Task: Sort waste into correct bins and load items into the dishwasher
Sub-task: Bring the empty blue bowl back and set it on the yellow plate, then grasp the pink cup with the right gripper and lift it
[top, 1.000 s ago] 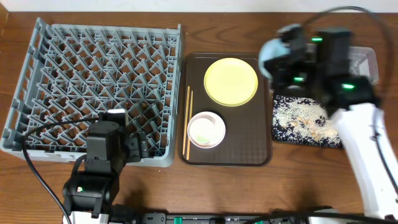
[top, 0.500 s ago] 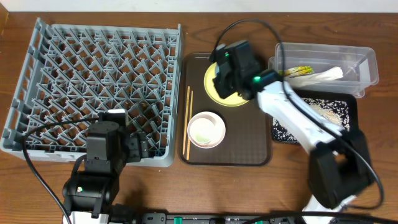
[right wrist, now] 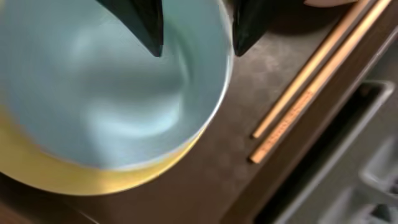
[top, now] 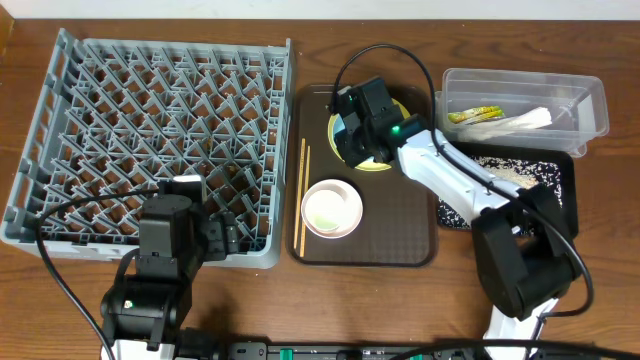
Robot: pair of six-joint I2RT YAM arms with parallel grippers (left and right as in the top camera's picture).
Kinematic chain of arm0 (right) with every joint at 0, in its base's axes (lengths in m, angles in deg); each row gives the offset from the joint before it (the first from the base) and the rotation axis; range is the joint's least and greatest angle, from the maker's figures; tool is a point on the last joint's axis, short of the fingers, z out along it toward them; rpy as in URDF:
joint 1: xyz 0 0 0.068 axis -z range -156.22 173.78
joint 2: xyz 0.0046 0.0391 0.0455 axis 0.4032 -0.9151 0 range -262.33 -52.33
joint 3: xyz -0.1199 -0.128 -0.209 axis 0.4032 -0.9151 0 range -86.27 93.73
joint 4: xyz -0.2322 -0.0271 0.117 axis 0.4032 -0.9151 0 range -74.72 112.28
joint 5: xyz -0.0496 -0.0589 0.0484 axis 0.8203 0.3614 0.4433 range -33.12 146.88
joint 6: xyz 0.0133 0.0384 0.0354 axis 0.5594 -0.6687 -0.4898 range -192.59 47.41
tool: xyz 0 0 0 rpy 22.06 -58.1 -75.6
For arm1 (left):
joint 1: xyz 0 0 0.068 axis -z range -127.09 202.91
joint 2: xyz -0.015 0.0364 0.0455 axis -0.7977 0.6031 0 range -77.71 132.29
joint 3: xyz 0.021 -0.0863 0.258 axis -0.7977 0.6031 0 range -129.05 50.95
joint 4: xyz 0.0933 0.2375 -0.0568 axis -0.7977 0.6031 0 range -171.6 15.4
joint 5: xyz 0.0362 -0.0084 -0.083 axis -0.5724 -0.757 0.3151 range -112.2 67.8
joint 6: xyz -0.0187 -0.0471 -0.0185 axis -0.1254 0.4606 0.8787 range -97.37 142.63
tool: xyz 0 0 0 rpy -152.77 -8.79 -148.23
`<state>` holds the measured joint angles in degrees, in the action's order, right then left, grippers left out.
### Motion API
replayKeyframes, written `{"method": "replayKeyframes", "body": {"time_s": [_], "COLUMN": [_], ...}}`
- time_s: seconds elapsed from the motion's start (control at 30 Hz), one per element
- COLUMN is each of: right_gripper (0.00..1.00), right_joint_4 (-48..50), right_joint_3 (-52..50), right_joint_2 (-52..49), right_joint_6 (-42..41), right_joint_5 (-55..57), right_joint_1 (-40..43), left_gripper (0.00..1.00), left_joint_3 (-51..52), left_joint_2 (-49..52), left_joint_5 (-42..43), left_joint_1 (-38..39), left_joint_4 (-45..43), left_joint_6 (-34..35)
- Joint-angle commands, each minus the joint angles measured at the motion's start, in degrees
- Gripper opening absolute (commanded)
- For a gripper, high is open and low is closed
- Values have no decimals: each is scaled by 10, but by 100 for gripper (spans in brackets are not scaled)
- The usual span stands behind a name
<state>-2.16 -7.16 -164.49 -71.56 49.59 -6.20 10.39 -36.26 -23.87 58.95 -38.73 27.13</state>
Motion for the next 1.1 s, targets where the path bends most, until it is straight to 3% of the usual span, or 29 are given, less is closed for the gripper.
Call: {"method": "replayKeyframes", "body": {"time_s": [0.0, 0.27, 0.5, 0.7, 0.83, 1.0, 1.07], "right_gripper": [38, 47, 45, 41, 32, 1, 1], "right_joint_4": [-1, -94, -214, -234, -238, -228, -227], "right_joint_3": [5, 5, 3, 3, 3, 3, 4], "right_joint_2": [74, 171, 133, 70, 38, 35, 39], "right_joint_6": [-3, -37, -58, -78, -79, -79, -83], "right_joint_5": [-36, -54, -54, -46, -45, -45, -45], "right_joint_1": [-5, -21, -52, -75, -83, -80, -75], "left_gripper": [90, 90, 90, 90, 90, 90, 90], "left_joint_3": [-14, -14, -14, -14, -14, -14, -14], "left_joint_2": [-2, -2, -2, -2, -2, -2, -2], "left_joint_5": [-3, -3, -3, -3, -3, -2, -3], "left_joint_1": [-3, -3, -3, -3, -3, -3, -3], "left_joint_4": [0, 0, 0, 0, 0, 0, 0], "left_joint_6": [3, 3, 3, 3, 3, 3, 3]}}
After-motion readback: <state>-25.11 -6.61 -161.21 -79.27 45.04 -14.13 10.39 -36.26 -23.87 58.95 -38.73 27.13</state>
